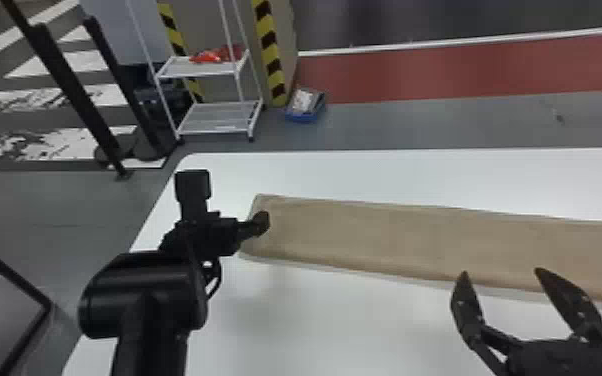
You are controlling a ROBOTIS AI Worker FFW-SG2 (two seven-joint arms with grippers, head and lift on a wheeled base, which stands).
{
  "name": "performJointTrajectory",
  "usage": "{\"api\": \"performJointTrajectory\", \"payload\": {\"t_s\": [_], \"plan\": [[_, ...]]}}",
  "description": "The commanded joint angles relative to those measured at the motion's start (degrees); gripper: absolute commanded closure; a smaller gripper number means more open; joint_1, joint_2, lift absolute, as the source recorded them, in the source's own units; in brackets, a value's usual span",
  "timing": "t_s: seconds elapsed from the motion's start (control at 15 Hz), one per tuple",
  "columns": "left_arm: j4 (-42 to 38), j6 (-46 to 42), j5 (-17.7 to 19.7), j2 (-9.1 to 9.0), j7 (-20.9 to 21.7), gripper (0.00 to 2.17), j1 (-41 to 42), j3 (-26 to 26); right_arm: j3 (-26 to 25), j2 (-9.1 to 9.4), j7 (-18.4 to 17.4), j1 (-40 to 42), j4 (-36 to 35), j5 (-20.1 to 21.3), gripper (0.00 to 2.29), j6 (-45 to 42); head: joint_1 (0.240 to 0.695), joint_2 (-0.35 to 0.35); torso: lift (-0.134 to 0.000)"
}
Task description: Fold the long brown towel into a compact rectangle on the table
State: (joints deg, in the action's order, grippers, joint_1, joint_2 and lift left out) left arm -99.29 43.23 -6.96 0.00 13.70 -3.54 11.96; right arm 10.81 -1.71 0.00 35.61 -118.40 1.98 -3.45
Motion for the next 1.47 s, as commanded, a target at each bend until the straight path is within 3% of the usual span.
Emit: {"api": "performJointTrajectory", "payload": {"t_s": [0.0,0.2,0.33,0.4,0.53,0.6,1.0,1.27,1.4], "plan": [[0.9,3.1,-0.1,-0.15,0.6,0.07,-0.6,0.2,0.0,-0.13,0.0,-0.2,0.3,0.0,0.09,0.1,0.695,0.215,-0.122],[0.9,10.5,-0.1,-0.15,5.3,0.22,-1.2,0.8,0.0,-0.22,0.0,-0.5,0.6,-0.2,0.09,0.1,0.695,0.211,-0.122],[0.9,13.0,-0.3,-0.15,8.2,0.61,-1.2,0.7,0.0,-0.22,0.0,-0.5,0.8,-0.2,0.09,0.1,0.695,0.198,-0.122],[0.6,13.2,-0.7,-0.15,10.0,1.02,-0.9,0.5,0.0,-0.22,0.0,-0.5,0.7,-0.2,0.09,0.1,0.695,0.194,-0.122],[-1.4,13.2,-0.8,-0.15,9.8,1.92,0.2,0.5,0.0,-0.22,0.0,-0.5,0.7,-0.2,0.09,0.1,0.695,0.185,-0.122],[-3.3,13.2,-0.8,-0.15,9.5,2.09,1.2,0.4,0.0,-0.22,0.0,-0.5,0.7,-0.2,0.09,0.1,0.695,0.184,-0.122],[-16.4,13.0,1.7,-0.15,12.5,2.09,9.2,3.4,0.0,-0.22,0.0,-0.8,1.2,-0.2,0.09,0.1,0.695,0.196,-0.122],[-22.3,13.2,5.1,-0.15,14.8,2.09,11.3,13.4,-0.2,-0.57,0.0,-1.2,1.5,-0.6,0.09,0.1,0.695,0.228,-0.122],[-24.5,13.3,5.4,-0.15,14.7,2.09,10.7,17.4,-0.6,-1.01,-0.1,-1.2,1.7,-1.3,0.09,0.1,0.695,0.283,-0.122]]}}
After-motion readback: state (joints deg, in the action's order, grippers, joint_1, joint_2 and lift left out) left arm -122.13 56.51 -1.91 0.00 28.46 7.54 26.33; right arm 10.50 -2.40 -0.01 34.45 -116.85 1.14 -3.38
